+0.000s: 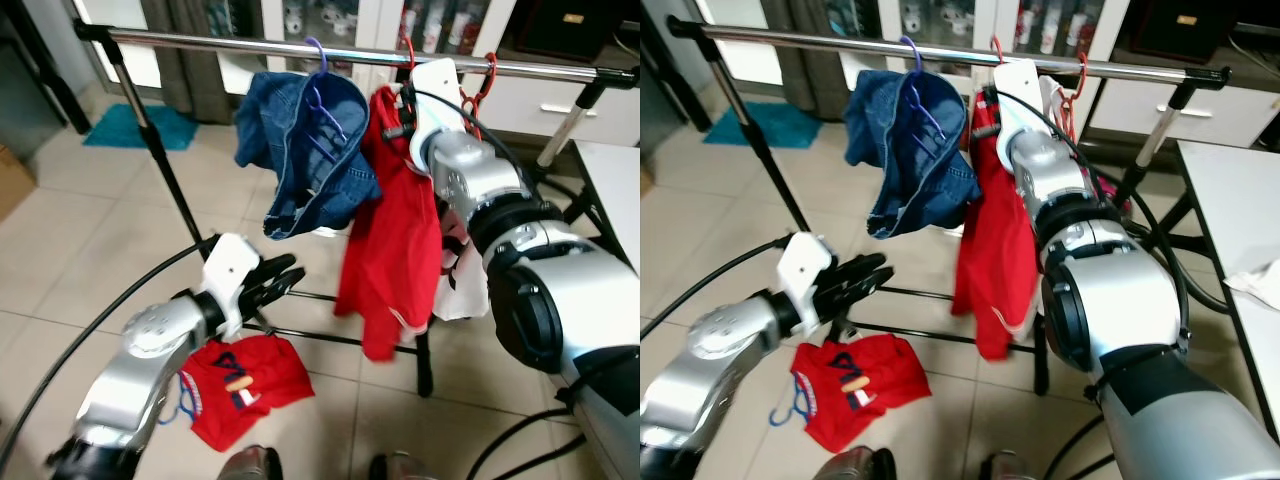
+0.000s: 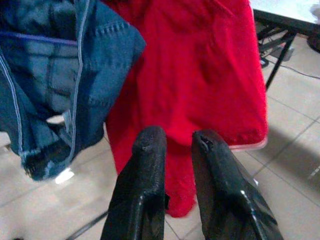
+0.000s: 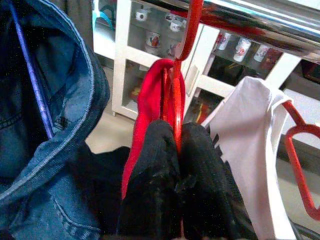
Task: Hang hanger
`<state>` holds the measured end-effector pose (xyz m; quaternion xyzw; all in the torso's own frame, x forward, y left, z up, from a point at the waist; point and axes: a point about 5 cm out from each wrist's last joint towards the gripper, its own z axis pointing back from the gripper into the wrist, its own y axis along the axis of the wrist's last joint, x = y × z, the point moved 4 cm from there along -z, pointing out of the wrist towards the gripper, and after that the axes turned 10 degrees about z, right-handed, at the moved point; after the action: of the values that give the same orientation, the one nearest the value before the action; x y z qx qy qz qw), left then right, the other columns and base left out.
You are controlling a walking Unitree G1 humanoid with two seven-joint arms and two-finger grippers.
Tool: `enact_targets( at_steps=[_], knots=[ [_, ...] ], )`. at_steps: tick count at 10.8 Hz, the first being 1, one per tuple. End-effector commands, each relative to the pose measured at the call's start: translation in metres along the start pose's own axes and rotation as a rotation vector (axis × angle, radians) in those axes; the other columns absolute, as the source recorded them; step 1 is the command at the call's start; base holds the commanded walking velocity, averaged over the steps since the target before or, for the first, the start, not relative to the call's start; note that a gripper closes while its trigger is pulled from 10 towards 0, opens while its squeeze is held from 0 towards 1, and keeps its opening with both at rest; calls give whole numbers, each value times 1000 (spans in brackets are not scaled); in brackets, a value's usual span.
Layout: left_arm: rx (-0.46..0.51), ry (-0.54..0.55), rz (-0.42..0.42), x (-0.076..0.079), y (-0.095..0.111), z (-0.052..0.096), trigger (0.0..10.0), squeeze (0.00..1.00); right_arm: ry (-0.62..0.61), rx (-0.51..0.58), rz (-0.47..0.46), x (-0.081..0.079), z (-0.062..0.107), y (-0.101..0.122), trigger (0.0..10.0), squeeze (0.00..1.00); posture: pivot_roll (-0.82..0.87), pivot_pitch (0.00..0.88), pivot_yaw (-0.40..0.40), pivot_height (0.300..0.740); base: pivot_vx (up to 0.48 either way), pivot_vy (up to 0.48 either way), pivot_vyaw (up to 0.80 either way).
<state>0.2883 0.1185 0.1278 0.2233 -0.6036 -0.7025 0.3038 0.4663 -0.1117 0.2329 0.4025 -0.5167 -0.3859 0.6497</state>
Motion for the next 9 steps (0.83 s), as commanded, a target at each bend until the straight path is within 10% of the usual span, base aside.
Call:
enact_targets(
  at_steps=[1,5,9],
  knots=[
    [-3,-6,-7,2,3,4,10000,0,-5,22,-12,1,0,14,10000,0,51,169,-14,740,0,0,0],
    [-53,-2,-13,11,10,36,10000,0,15,-6,-48,-9,-1,13,10000,0,116,306,-29,740,0,0,0],
    [-51,17,8,14,8,35,10000,0,41,113,-164,-8,1,11,10000,0,88,263,-35,740,0,0,0]
  ],
)
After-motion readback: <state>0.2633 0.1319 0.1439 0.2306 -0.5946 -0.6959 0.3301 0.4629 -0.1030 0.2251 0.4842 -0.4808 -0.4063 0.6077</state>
